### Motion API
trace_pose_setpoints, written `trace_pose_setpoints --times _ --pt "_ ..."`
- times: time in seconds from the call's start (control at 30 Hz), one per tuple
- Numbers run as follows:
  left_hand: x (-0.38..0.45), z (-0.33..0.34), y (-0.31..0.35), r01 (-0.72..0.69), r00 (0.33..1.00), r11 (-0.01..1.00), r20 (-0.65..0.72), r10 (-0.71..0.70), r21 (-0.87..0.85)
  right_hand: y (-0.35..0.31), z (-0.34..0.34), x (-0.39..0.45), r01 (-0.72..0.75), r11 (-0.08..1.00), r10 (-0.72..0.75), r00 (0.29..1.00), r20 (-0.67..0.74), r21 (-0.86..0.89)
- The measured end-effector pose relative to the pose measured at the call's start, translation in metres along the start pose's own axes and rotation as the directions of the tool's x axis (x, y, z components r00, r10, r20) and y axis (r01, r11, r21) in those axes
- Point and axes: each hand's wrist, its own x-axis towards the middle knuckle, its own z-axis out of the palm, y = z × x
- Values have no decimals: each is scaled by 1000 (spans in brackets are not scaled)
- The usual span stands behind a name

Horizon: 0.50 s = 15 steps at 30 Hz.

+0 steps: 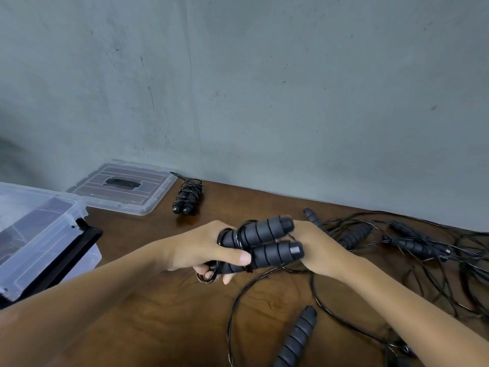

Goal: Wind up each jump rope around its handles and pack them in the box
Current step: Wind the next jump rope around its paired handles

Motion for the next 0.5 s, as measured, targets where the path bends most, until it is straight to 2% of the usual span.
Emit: trace_pose_setpoints --times 0.1,0.33,0.5 --pt "-4 0 -8 -39 998 993 -57 33 -110 6 7 -9 -49 989 57 997 57 -136" --pt "1 8 -20 -64 968 936 -251 -26 -346 11 20 -15 -36 998 37 999 14 -60" --pt "4 8 -21 -53 910 919 -397 -117 -390 14 27 -16 -44 995 46 999 22 -89"
